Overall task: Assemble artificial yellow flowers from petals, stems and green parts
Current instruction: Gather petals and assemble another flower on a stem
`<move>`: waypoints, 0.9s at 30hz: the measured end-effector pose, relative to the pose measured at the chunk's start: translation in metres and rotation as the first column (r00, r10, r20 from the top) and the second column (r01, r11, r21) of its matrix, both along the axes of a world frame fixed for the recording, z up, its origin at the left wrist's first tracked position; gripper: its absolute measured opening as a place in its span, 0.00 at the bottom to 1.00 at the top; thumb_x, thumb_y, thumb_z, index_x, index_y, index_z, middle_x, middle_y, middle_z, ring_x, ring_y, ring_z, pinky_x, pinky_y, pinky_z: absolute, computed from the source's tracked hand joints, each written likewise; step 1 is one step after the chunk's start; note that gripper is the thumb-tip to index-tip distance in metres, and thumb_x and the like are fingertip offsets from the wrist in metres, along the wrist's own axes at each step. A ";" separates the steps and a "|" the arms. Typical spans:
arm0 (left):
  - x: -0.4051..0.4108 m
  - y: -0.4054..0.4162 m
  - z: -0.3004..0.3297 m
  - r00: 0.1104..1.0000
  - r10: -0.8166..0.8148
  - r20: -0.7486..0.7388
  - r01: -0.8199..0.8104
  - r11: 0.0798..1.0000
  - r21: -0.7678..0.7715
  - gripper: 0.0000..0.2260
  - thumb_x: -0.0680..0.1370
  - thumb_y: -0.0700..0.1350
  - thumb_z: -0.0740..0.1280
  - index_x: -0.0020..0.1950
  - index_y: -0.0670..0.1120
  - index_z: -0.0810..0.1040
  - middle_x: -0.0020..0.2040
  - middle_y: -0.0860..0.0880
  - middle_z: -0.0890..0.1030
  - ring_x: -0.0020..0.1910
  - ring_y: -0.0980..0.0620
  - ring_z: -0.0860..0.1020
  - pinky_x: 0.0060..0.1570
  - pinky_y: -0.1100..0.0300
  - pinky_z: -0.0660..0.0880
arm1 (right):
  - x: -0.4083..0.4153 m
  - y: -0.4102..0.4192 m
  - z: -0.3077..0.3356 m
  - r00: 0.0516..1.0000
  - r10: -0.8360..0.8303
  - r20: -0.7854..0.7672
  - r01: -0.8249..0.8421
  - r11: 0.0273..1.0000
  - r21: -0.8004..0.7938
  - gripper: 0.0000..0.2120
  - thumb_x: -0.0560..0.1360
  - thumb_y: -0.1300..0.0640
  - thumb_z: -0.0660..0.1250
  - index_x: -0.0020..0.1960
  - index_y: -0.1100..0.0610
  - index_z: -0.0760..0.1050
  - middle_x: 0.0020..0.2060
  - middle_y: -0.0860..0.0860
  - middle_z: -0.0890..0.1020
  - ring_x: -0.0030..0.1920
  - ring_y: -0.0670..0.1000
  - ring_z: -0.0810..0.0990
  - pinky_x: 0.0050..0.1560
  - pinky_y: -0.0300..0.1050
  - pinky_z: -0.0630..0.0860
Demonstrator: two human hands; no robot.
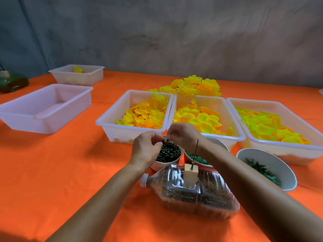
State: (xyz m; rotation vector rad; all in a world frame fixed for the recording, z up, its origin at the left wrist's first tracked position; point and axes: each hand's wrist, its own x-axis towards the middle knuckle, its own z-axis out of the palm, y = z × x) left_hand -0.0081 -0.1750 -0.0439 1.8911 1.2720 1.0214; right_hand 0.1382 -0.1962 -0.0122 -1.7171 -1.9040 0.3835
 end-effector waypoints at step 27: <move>0.014 -0.057 0.047 0.779 -0.307 0.547 0.310 0.947 0.090 0.12 0.76 0.50 0.67 0.42 0.42 0.82 0.35 0.43 0.81 0.29 0.55 0.75 0.30 0.65 0.72 | 0.033 -0.078 0.036 0.294 0.008 -0.956 -0.009 1.000 0.006 0.04 0.65 0.62 0.70 0.37 0.57 0.83 0.36 0.55 0.85 0.32 0.46 0.81 0.30 0.35 0.76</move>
